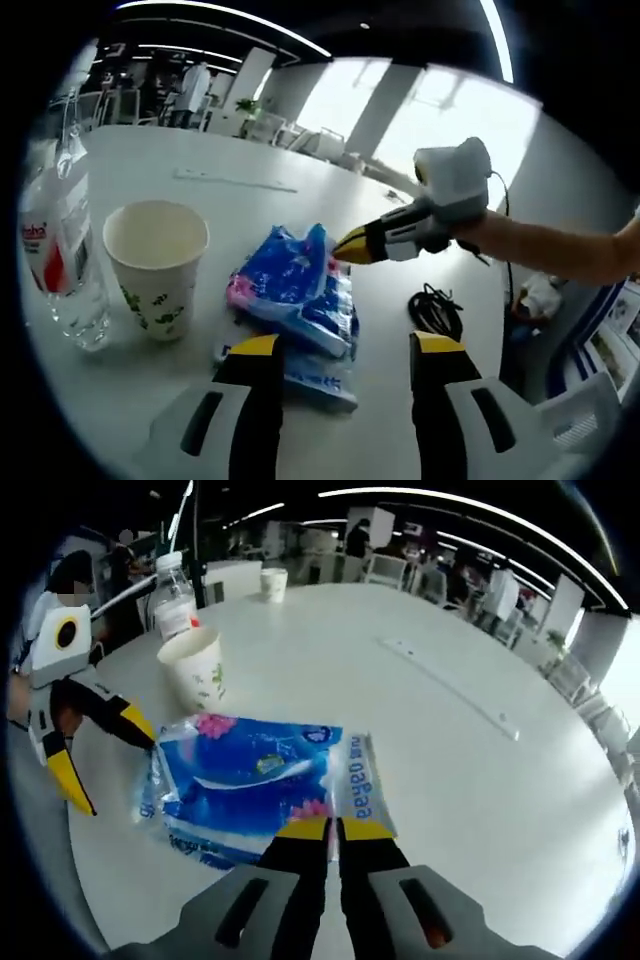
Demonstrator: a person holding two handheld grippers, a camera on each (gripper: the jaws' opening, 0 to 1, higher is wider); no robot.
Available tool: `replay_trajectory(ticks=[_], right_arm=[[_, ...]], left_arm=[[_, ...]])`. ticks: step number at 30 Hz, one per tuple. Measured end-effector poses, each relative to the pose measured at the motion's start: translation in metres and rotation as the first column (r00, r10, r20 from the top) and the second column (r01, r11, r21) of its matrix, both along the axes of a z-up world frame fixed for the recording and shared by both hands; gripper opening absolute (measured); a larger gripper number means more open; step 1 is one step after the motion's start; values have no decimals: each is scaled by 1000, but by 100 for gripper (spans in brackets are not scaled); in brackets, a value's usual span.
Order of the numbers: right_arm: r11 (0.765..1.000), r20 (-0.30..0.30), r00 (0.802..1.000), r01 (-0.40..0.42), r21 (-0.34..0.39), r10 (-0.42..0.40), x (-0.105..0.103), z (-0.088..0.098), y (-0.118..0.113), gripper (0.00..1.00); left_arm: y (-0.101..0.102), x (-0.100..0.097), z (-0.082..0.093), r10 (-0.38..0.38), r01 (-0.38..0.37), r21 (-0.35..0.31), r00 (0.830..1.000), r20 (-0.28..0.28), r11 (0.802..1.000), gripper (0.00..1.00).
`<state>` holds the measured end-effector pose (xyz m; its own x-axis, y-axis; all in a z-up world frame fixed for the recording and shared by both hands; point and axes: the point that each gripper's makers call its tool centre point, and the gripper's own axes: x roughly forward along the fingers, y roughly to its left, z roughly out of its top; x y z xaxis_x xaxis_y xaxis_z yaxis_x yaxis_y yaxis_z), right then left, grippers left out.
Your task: Arrange the tabletop items into an orderly group along one side of the table until the central work area is clear of visible clutter.
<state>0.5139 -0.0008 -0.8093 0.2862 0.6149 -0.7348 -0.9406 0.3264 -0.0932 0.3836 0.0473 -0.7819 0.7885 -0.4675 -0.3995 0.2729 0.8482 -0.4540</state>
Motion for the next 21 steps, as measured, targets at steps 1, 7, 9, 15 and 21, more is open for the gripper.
replay_trajectory(ticks=[1, 7, 9, 15, 21], right_arm=[[1000, -2, 1000, 19, 4, -19, -1, 0, -3, 0], [995, -11, 995, 100, 7, -100, -6, 0, -17, 0], [992, -15, 992, 124, 10, -124, -7, 0, -21, 0], [976, -29, 977, 214, 25, -213, -11, -2, -29, 0], [965, -47, 966, 258, 55, -256, -21, -3, -29, 0]], left_arm=[[0, 0, 0, 1, -1, 1, 1000, 0, 1000, 48], [2, 0, -2, 6, -6, 9, 1000, -10, 1000, 47], [2, 0, -2, 8, -8, 12, 1000, -9, 1000, 47], [3, 1, -2, 11, -11, 24, 1000, -8, 1000, 47], [7, 2, -5, 25, -24, 35, 1000, -16, 999, 47]])
